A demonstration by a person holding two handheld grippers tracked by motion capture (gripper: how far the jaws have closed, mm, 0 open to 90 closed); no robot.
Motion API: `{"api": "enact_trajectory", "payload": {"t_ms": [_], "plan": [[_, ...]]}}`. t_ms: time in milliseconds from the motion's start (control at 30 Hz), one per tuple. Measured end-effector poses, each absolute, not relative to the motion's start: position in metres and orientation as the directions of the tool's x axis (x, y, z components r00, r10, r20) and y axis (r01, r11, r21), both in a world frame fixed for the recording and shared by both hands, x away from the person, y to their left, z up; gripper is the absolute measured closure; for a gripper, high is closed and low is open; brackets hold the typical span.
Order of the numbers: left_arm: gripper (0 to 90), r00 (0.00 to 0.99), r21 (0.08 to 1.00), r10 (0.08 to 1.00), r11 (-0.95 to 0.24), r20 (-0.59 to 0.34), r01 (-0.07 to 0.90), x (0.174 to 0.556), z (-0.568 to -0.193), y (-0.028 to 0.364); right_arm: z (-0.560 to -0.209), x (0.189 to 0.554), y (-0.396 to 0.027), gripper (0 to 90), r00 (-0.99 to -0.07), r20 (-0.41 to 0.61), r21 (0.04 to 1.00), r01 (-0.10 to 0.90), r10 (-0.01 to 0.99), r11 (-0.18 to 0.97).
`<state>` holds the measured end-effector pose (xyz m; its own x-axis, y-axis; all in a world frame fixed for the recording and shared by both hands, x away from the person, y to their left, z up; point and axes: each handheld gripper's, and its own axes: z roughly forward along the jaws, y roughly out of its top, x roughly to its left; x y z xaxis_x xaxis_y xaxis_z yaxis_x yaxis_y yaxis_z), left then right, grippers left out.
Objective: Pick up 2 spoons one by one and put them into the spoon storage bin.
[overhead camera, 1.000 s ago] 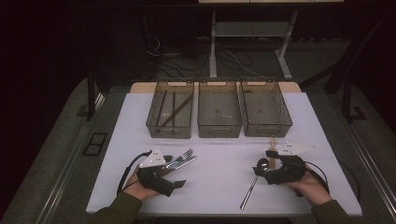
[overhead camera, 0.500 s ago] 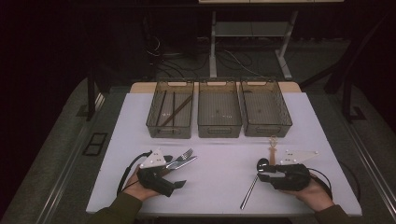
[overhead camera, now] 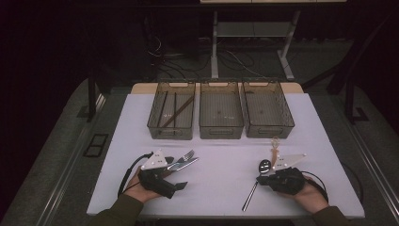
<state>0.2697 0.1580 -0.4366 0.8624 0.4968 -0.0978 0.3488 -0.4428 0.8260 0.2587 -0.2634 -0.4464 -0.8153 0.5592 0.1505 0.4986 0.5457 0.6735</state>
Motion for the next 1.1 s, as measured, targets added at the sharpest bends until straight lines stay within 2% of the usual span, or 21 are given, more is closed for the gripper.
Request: {"api": "enact_trajectory", "payload": {"t_ms": [1100], "plan": [[0.0,0.863,0.822,0.497,-0.450,-0.094,0.349,0.269,-0.437,0.158,-0.449,0.271,-0.239,89.8,-0.827,0.109,0.680,0.467,0.552,0.565]]}}
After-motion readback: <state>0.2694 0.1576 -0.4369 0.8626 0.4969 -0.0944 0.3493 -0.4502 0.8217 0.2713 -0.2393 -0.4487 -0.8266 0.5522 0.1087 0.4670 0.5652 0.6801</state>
